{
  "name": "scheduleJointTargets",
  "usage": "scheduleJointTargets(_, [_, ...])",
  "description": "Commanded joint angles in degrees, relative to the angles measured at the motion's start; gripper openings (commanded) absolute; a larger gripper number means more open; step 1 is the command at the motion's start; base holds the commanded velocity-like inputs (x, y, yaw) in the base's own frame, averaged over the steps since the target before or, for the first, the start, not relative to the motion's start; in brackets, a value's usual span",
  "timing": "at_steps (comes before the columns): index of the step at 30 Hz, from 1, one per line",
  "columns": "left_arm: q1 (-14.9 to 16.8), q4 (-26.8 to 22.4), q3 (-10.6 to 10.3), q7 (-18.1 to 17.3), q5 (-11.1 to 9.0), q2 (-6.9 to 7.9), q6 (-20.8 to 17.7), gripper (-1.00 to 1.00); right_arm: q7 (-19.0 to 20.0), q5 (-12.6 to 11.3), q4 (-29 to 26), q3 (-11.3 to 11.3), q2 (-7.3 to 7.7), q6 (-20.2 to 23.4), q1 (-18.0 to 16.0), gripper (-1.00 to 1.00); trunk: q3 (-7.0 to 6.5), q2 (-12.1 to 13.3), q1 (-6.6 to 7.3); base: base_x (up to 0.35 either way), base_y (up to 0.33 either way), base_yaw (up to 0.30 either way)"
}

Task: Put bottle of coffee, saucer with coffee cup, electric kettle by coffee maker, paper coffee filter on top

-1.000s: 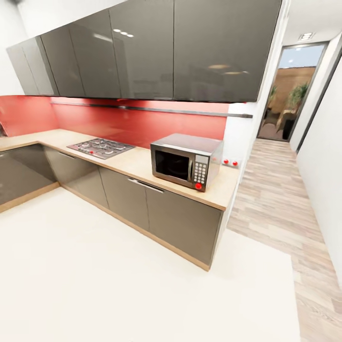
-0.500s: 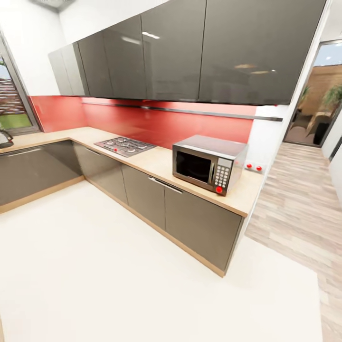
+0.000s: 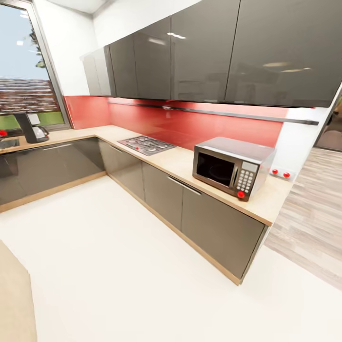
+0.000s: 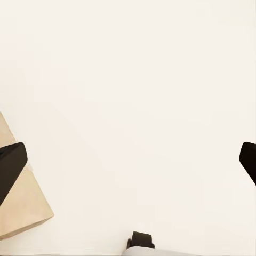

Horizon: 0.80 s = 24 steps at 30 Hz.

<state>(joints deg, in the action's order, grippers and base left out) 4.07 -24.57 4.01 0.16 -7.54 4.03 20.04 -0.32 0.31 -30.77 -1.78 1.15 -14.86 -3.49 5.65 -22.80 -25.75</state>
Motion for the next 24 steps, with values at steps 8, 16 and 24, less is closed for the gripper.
scheduleJointTargets(8, [0.06,0.05,-0.15,0.02,-0.46,0.01,0.17,1.0,-0.03,0.04,0.01,-0.06,-0.01,-0.17,-0.03,1.0,0.26,-0.12,-0.03,0.0,0.0,0.281])
scheduleJointTargets(16, [0.06,0.05,0.25,0.04,-0.46,0.11,0.26,1.0,-0.03,0.04,0.01,-0.05,-0.01,-0.17,-0.03,1.0,0.44,-0.12,-0.03,0.015,0.0,0.28])
scheduleJointTargets(24, [0.06,0.04,3.75,-0.07,-0.12,0.02,0.35,1.0,0.25,0.11,0.01,0.08,0.06,-0.17,-0.03,1.0,0.63,-0.12,-0.03,0.289,-0.002,0.213])
